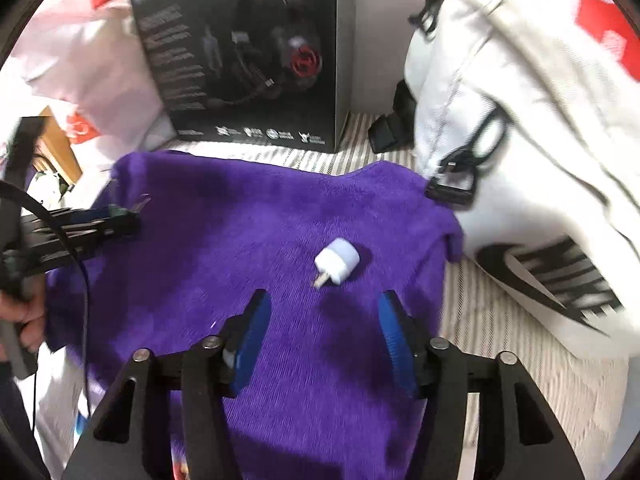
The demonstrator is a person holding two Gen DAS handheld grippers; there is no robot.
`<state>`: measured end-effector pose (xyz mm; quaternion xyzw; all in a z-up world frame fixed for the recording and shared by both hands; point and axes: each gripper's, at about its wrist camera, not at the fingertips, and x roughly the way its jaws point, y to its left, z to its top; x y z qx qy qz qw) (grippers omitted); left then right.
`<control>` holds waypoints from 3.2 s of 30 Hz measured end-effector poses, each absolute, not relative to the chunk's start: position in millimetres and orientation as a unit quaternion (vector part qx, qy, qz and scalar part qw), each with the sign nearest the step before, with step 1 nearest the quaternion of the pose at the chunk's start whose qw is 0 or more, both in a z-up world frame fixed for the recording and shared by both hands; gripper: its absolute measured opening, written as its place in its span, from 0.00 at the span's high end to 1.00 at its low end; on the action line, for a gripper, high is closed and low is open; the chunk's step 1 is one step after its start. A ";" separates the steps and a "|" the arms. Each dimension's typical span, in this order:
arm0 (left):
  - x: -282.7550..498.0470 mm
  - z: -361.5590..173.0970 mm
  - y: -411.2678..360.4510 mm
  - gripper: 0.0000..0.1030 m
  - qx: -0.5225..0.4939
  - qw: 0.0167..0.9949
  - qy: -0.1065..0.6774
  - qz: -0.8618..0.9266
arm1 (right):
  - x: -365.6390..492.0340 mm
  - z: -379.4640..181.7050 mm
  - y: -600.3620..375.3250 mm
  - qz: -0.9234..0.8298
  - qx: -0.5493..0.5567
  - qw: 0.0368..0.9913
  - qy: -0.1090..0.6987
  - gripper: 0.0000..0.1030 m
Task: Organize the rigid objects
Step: 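Carry the clip onto the purple towel with the left tool while the right tool sets the plug there, then grasp the blue-and-white bottle with the left tool while the right tool grasps the white pill bottle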
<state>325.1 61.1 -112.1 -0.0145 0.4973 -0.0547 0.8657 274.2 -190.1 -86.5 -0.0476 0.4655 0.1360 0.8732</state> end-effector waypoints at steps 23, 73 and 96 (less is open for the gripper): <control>214.0 -83.6 38.0 0.35 0.002 0.879 0.472 -0.065 | 138.1 -40.7 -222.8 0.132 0.026 0.898 0.419 0.34; 119.6 -123.9 20.7 0.66 0.009 0.870 0.487 -0.073 | 120.8 -127.1 -226.3 0.132 -0.030 0.879 0.457 0.41; 125.6 -124.7 15.5 0.63 0.021 0.872 0.485 -0.066 | 132.7 -135.9 -209.0 0.129 -0.038 0.888 0.440 0.70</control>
